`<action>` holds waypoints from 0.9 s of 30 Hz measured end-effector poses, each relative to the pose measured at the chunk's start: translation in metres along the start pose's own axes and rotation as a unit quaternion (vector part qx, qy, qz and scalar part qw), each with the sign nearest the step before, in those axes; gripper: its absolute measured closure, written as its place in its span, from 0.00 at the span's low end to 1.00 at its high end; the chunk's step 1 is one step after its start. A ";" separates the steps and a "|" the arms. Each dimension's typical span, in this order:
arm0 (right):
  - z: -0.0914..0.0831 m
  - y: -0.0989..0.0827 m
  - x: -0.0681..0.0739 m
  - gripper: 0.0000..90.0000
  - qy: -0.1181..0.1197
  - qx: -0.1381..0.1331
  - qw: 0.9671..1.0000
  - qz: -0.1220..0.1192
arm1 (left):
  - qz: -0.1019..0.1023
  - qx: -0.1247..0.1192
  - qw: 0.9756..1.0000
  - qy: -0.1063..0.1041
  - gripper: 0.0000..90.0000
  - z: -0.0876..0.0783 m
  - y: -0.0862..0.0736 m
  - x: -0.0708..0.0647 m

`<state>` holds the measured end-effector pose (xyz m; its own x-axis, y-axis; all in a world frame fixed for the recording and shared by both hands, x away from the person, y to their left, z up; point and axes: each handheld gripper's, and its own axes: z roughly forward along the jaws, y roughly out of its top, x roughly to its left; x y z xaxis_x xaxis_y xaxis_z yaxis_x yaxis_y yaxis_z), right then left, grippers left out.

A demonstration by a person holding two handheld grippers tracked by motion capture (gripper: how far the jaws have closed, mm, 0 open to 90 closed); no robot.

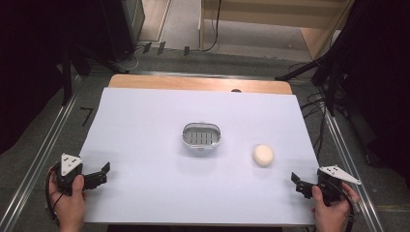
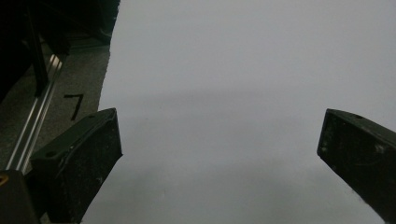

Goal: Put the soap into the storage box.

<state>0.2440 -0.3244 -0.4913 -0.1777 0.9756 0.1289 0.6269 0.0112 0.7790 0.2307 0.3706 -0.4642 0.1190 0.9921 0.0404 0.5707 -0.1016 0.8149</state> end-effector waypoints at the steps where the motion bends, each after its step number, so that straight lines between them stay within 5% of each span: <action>1: 0.000 0.000 0.000 0.00 0.000 0.001 1.000 0.001 | -0.001 -0.002 1.000 -0.001 0.00 0.000 0.000 0.000; 5: 0.002 0.003 -0.003 0.00 0.008 0.014 1.000 0.019 | 0.003 -0.004 1.000 -0.002 0.00 -0.001 0.000 0.000; 13: -0.002 0.005 -0.001 0.00 0.021 0.003 1.000 0.015 | 0.002 -0.004 1.000 -0.002 0.00 -0.001 0.000 0.000; 16: -0.001 0.007 0.001 0.10 0.042 0.006 0.999 0.029 | 0.002 -0.004 1.000 -0.002 0.00 -0.001 0.000 0.000; 18: -0.001 0.008 0.003 0.15 0.035 -0.003 0.999 0.034 | 0.001 -0.004 1.000 -0.003 0.00 -0.001 0.000 0.000; 25: -0.003 0.014 0.010 0.14 0.018 -0.009 1.000 0.007 | 0.001 -0.003 1.000 -0.002 0.00 -0.001 0.000 0.000; 27: -0.003 0.017 0.009 0.14 0.017 0.024 1.000 0.002 | 0.002 -0.003 1.000 -0.002 0.00 -0.001 0.000 0.000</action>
<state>0.2505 -0.3161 -0.4749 -0.2007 0.9676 0.1530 0.6633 0.0193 0.7481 0.2300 0.3709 -0.4640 0.1238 0.9914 0.0416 0.5652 -0.1049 0.8183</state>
